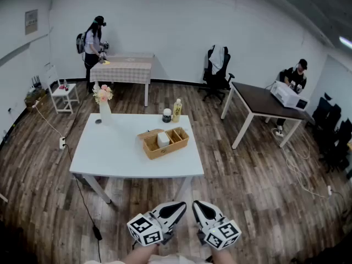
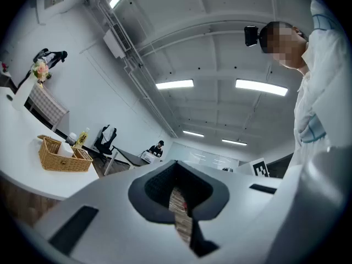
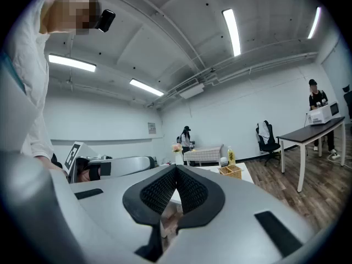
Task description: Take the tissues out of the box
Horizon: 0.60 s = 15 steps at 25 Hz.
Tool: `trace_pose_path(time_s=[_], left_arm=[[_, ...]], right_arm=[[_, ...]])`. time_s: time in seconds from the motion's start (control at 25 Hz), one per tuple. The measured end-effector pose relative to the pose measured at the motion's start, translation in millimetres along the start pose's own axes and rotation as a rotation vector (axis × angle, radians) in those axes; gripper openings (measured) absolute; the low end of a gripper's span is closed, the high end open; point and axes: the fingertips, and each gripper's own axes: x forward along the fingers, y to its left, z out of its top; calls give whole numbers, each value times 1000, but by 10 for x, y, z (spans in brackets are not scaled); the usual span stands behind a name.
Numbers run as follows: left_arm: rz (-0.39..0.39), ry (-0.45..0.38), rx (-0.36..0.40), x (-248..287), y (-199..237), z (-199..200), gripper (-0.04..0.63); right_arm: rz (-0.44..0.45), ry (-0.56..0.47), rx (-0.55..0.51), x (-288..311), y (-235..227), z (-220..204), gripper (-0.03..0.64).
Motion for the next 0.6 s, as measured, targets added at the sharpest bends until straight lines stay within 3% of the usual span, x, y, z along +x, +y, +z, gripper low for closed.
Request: trace_pose_path(time_s=[0.6], left_arm=[[-7, 14, -9, -83, 179, 63, 0]], right_arm=[[10, 12, 6, 227, 93, -71, 32]])
